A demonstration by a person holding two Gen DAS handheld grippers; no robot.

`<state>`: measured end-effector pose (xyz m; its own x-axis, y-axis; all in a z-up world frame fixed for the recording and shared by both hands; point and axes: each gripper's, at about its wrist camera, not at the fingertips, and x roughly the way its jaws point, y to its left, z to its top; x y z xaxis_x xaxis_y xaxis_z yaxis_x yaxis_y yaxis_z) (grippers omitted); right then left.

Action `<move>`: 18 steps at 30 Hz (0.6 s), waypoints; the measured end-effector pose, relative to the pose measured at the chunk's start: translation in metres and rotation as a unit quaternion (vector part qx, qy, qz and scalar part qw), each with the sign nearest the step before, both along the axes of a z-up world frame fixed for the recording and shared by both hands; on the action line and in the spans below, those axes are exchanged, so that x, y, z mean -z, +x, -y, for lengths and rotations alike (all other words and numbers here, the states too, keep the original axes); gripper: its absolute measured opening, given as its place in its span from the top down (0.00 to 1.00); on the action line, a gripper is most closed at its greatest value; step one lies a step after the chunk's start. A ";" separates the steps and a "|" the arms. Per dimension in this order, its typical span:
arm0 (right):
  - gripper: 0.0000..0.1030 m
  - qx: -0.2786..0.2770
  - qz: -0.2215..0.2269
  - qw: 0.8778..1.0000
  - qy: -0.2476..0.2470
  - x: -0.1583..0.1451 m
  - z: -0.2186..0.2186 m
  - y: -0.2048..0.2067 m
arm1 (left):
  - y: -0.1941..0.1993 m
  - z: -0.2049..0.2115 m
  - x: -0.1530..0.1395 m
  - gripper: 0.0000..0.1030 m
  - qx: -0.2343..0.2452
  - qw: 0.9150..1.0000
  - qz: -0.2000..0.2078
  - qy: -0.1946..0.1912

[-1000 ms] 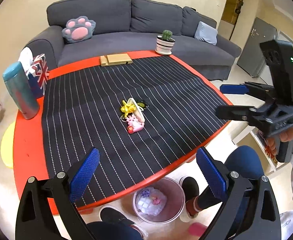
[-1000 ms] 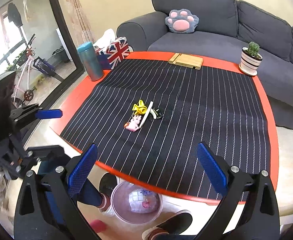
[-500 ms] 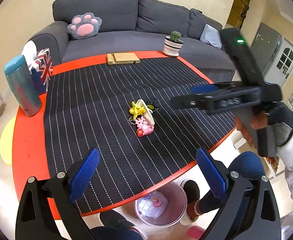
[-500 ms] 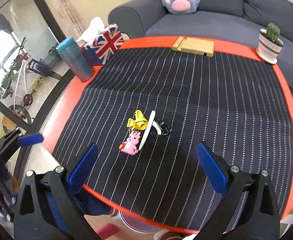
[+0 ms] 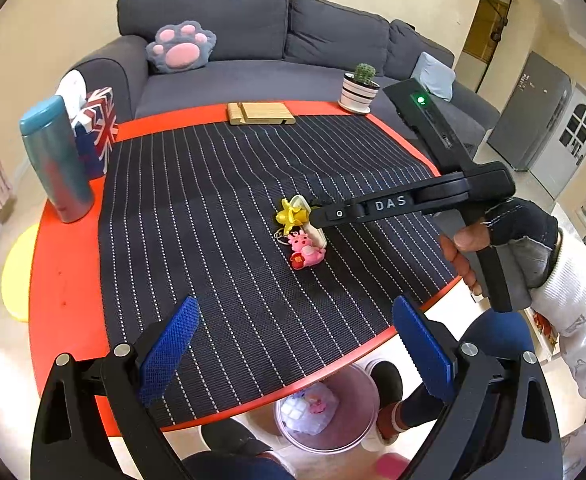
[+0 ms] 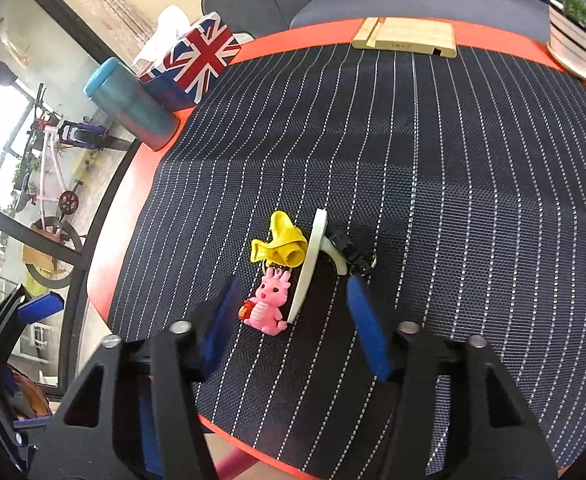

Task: Collect trash
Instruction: 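Move the right tool down to the cream plastic piece on the mat, then close the right tool on the cream plastic piece and lift it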

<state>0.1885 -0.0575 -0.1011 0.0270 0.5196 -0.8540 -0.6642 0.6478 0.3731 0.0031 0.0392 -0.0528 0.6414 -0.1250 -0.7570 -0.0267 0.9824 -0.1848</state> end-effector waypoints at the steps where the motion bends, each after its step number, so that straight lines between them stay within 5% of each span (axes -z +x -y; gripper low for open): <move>1: 0.57 0.001 -0.004 1.000 -0.001 0.002 -0.001 0.001 | 0.000 0.000 0.000 0.09 0.000 1.000 0.000 0.000; 18: 0.86 0.012 -0.033 0.999 0.000 0.026 -0.008 0.010 | -0.001 -0.003 0.005 0.09 -0.004 1.000 -0.004 -0.002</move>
<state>0.1988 -0.0499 -0.1267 -0.0167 0.5194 -0.8544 -0.6225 0.6632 0.4154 0.0021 0.0418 -0.0581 0.6369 -0.1233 -0.7610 -0.0359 0.9813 -0.1891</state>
